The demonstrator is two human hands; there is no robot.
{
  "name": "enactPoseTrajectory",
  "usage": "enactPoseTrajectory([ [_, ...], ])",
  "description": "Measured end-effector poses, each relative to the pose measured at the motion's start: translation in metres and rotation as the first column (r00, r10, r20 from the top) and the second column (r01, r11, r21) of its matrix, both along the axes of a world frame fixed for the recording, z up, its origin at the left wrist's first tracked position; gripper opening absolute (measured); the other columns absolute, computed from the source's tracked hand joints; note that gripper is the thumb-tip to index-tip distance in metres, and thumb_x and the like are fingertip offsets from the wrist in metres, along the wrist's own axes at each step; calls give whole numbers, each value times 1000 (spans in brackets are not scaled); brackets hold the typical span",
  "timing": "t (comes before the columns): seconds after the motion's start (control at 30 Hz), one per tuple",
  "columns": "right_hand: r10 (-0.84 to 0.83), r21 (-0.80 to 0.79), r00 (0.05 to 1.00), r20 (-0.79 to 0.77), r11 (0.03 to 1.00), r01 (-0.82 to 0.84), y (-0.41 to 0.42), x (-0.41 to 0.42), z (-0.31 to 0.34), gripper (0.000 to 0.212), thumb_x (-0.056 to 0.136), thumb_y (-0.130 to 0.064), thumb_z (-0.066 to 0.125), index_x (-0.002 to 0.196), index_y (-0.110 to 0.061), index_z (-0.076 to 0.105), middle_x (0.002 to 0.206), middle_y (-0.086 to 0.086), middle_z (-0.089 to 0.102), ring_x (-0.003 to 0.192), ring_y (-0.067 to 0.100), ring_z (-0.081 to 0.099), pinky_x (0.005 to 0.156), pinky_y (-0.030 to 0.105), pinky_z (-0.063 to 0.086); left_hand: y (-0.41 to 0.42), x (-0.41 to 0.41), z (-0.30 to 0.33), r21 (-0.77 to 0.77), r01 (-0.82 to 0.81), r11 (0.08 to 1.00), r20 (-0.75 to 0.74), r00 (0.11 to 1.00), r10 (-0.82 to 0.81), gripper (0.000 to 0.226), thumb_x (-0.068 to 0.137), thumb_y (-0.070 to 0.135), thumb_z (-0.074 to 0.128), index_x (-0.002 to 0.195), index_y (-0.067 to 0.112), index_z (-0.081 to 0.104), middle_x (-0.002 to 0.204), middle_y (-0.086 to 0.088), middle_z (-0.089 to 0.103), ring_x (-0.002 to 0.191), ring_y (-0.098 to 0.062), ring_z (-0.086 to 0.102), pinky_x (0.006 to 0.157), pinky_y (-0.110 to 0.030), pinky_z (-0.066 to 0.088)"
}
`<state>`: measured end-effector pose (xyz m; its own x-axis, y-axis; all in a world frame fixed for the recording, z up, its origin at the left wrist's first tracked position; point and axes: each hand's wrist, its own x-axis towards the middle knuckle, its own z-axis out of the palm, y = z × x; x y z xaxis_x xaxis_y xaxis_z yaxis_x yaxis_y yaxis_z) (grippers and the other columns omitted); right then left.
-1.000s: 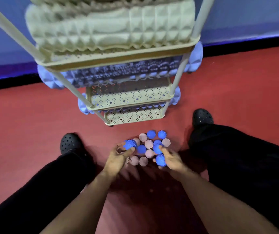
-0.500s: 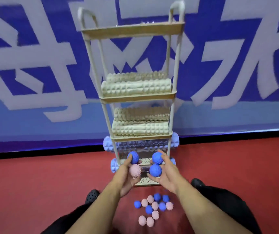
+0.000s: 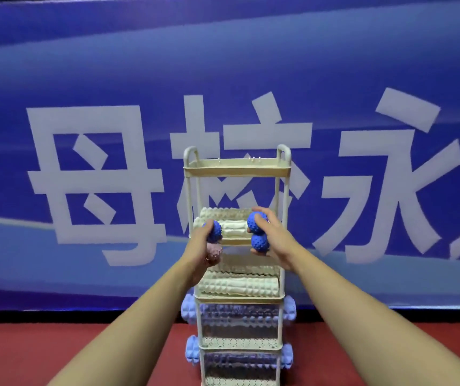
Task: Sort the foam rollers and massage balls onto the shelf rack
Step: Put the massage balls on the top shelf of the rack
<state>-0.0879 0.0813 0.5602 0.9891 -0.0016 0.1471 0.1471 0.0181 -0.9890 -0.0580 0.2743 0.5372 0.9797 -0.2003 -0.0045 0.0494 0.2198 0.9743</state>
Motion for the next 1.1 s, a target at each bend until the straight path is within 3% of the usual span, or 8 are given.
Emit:
enactPoseTrajectory([
  [0.13,-73,-286,981,177,950,122,-4,21,58,32,104,-43,47,135,-37,41,123,12,57,86,20,54,72,37,50,-2,18,51,133,-130,983,255,963,93,38,103,47,48,118,12,47,88,-1,54,55,-12,38,57,-27,36],
  [0.2,-128,-451,958,256,861,235,-6,39,80,40,102,-48,47,138,-34,35,127,9,52,95,20,53,81,38,46,-3,32,73,235,-197,952,378,921,97,36,102,49,47,119,18,45,92,0,56,63,-11,43,64,-27,40],
  [0.33,-104,-677,908,406,633,375,-9,81,120,42,103,-49,45,139,-29,34,119,3,41,123,24,39,94,38,37,-5,78,110,417,-441,795,632,769,96,33,101,48,48,124,24,48,107,1,60,89,-13,55,74,-23,42],
  [0.43,-70,-759,890,450,495,423,-12,118,142,43,103,-46,45,139,-24,36,123,5,48,132,25,31,98,42,42,-12,116,136,511,-582,633,744,668,13,37,100,50,47,128,26,49,119,1,54,114,-19,44,95,-37,43],
  [0.57,-76,-838,907,415,358,413,-19,168,147,48,102,-48,43,143,-24,34,134,9,50,134,27,31,102,50,43,-24,163,160,645,-660,385,752,638,-166,44,99,56,44,130,24,50,123,0,57,121,-21,42,96,-40,41],
  [0.7,-69,-870,919,388,302,390,-25,207,134,47,103,-49,38,143,-25,33,139,6,47,132,27,31,104,53,40,-37,199,160,718,-644,266,696,670,-256,47,100,58,42,131,23,49,123,-2,59,123,-22,42,94,-46,46],
  [0.93,-49,-866,923,381,333,374,-35,232,135,56,102,-45,44,153,-26,32,155,8,41,138,31,39,109,49,41,-48,232,152,788,-593,167,614,738,-279,60,103,53,32,151,17,37,146,-13,48,132,-33,44,107,-45,37],
  [1.1,-65,-842,893,445,308,443,-35,231,129,48,103,-44,42,146,-23,44,149,7,48,133,27,46,106,46,45,-47,233,149,773,-608,180,633,726,-269,60,103,55,30,150,18,39,147,-11,48,131,-30,47,106,-45,41],
])
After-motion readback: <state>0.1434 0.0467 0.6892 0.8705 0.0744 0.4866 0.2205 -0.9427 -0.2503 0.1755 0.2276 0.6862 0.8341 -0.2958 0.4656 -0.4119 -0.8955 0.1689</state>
